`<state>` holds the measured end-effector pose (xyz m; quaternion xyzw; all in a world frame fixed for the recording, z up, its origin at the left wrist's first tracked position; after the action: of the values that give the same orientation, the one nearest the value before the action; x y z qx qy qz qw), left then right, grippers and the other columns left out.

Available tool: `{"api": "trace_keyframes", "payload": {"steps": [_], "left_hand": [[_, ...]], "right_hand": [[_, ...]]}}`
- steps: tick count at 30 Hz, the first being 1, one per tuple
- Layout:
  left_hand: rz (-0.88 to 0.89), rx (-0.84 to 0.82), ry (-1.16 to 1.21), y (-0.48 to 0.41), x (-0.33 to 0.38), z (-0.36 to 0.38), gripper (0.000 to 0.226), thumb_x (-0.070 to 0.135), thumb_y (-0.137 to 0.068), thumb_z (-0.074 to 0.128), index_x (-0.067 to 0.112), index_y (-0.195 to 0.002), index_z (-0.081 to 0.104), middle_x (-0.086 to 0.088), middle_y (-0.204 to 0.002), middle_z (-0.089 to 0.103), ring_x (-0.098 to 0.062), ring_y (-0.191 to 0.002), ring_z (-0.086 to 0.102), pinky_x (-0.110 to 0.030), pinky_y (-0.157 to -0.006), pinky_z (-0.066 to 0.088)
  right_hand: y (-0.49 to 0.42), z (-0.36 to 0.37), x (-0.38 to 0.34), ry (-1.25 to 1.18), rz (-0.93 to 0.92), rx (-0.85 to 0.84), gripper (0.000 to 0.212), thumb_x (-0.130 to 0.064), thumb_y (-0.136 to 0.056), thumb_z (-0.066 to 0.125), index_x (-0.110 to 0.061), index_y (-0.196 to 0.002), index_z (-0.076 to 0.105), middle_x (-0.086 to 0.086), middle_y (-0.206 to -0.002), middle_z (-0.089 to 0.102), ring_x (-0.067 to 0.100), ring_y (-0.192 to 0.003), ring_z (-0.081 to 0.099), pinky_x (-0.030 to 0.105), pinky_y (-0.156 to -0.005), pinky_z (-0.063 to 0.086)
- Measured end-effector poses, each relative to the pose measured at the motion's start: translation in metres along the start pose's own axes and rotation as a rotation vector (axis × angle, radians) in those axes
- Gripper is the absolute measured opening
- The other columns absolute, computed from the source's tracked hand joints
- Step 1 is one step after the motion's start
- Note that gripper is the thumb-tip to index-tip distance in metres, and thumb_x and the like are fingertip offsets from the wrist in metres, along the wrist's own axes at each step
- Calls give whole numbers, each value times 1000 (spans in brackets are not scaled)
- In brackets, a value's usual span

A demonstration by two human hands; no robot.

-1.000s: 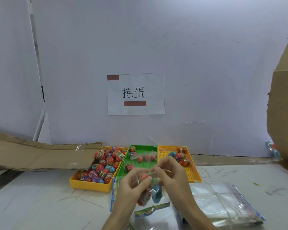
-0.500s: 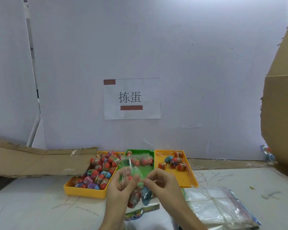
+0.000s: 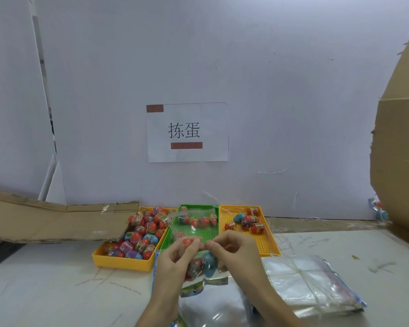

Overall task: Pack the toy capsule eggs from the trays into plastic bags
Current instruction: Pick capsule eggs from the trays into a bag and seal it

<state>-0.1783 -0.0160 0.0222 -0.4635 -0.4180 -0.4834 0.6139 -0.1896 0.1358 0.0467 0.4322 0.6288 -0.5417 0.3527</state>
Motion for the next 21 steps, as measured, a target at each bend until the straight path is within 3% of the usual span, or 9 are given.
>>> {"api": "trace_keyframes", "payload": {"steps": [4,9,13,21], "left_hand": [[-15,0,5,0,-2,1,27,45,-68,77,30,-90,81,-9,-93,79,-26,-87,77,-39,-73,63],[-52,14,50,-1,-5,-4,26,32,-68,78,21,-92,80,-13,-98,78,-34,-91,76,-52,-84,60],[-44,21,63,-2,-4,-7,19,26,-72,76,20,-89,80,-14,-97,78,-35,-92,75,-47,-80,61],[-38,2,-23,0,-4,-4,28,39,-70,74,20,-90,81,-11,-98,78,-33,-99,73,-54,-92,59]], "right_hand": [[-1,-1,3,-30,29,-32,16,-21,-86,79,-29,-73,74,3,-73,72,15,-55,62,25,-53,53],[-2,2,2,-50,14,-87,14,-20,-88,78,-25,-76,73,4,-75,72,13,-62,64,25,-56,53],[0,7,4,-30,36,-163,10,-23,-85,82,-23,-86,72,2,-86,71,13,-69,64,28,-60,53],[1,5,2,73,-28,-155,20,-13,-81,83,-23,-76,66,5,-82,70,18,-66,62,31,-61,53]]}}
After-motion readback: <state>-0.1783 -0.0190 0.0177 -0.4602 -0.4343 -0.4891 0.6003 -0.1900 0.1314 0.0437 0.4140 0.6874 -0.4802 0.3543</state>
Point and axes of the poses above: each hand's wrist, its own y-axis away from the middle knuckle, its own z-axis out of the palm, x = y × z, the point moved 5 cm from there along -y, towards the middle knuckle
